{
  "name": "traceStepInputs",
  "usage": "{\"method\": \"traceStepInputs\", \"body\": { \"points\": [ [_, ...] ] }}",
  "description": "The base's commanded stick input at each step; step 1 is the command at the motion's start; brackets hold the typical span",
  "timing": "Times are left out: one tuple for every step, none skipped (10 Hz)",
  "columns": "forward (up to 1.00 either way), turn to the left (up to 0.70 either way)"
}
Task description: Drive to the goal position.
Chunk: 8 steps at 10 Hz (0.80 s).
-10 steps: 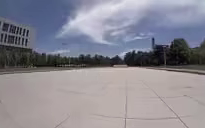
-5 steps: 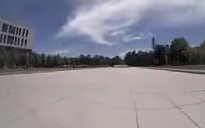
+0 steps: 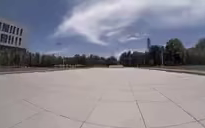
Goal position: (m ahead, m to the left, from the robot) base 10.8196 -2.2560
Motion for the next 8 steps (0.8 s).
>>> {"method": "traceStepInputs", "body": {
  "points": [
    [1.0,0.0],
    [1.0,0.0],
    [1.0,0.0],
    [1.0,0.0],
    [1.0,0.0],
    [1.0,0.0],
    [1.0,0.0],
    [1.0,0.0]
  ]
}}
